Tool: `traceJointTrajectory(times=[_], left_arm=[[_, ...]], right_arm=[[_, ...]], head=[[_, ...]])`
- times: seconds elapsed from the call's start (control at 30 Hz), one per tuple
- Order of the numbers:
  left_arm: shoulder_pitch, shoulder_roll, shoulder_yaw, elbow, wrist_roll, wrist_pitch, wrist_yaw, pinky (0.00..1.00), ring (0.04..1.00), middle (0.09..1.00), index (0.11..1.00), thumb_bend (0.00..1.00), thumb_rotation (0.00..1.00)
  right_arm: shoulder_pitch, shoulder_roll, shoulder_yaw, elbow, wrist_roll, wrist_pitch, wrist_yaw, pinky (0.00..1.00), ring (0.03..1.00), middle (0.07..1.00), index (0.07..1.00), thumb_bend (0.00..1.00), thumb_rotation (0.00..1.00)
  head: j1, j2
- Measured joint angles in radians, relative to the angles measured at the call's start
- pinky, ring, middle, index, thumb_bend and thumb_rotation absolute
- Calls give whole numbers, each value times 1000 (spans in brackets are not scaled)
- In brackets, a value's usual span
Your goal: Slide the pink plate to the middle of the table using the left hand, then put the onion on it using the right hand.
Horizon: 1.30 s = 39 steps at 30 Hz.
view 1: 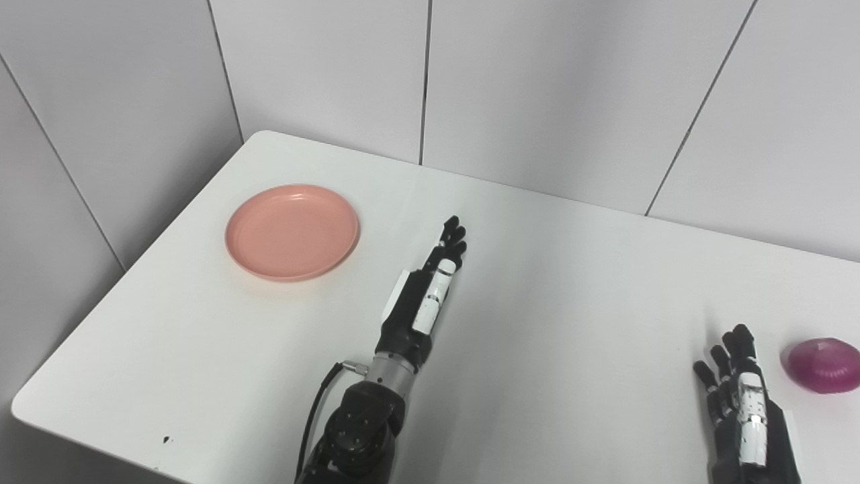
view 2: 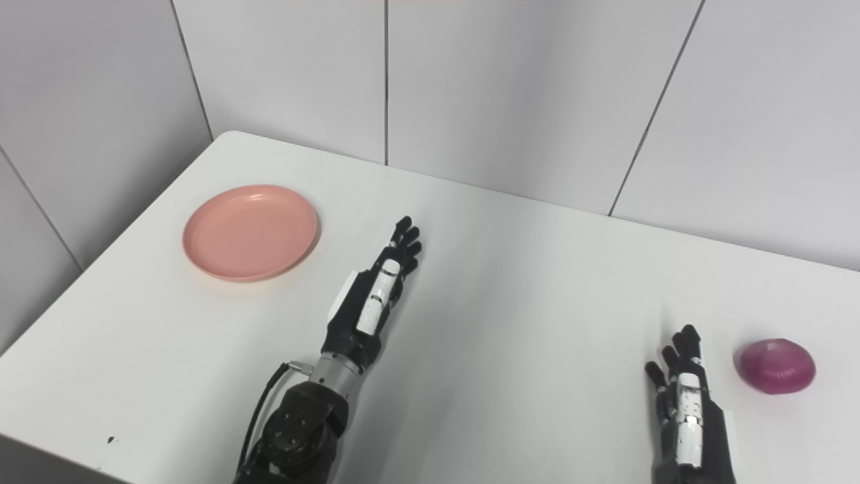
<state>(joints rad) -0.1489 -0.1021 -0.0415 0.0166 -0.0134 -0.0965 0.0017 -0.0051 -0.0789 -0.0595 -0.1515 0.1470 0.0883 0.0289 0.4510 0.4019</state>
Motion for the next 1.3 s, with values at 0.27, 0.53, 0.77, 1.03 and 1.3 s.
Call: traceJointTrajectory(times=[0.27, 0.53, 0.77, 1.03, 1.3], left_arm=[[-31, 19, 29, -44, 28, 20, 31, 945, 950, 976, 966, 493, 1000], [-61, 45, 48, -39, -7, 19, 22, 964, 956, 979, 967, 496, 1000], [-81, 51, 67, -36, -47, 19, 19, 941, 952, 968, 963, 489, 1000], [-113, 56, 112, -36, -52, 27, 34, 985, 951, 966, 949, 480, 1000], [-124, 61, 145, -63, -52, 40, 50, 971, 956, 966, 953, 450, 1000]], right_arm=[[-5, -3, 0, 5, 0, 0, 6, 1000, 1000, 1000, 1000, 448, 971], [-6, -4, 1, 9, -5, 0, 6, 1000, 1000, 1000, 1000, 421, 989], [-7, -4, 1, 9, -5, 0, 10, 1000, 1000, 1000, 1000, 428, 994], [-7, -6, 1, 10, -3, 0, 17, 1000, 1000, 1000, 1000, 455, 976], [-9, -6, 1, 16, -11, -1, 17, 1000, 1000, 1000, 1000, 451, 992]], head=[[5, -2], [5, -3], [8, -3], [12, -6], [14, -11]])
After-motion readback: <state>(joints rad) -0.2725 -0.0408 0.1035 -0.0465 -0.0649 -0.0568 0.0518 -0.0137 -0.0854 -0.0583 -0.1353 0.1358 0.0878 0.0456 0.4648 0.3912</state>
